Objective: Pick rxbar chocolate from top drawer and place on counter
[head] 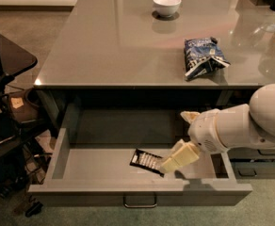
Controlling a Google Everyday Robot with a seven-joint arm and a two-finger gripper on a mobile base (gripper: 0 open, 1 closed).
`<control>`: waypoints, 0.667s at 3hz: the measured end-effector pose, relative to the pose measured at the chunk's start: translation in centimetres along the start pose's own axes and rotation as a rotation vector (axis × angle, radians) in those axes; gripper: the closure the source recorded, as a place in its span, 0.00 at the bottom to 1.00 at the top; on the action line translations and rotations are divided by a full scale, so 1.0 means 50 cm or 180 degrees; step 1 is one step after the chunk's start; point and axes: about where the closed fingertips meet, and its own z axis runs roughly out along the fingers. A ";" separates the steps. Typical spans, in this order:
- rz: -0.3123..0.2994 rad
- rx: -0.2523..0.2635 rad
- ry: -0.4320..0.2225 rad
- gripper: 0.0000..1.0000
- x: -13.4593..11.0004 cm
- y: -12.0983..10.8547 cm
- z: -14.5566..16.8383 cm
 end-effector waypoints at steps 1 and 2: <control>0.0082 0.0034 -0.0018 0.00 0.010 0.019 0.014; 0.0247 0.0254 -0.0034 0.00 0.002 0.033 0.076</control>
Offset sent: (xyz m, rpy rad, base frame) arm 0.0885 0.0195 -0.0241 0.0220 -0.2811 -0.5190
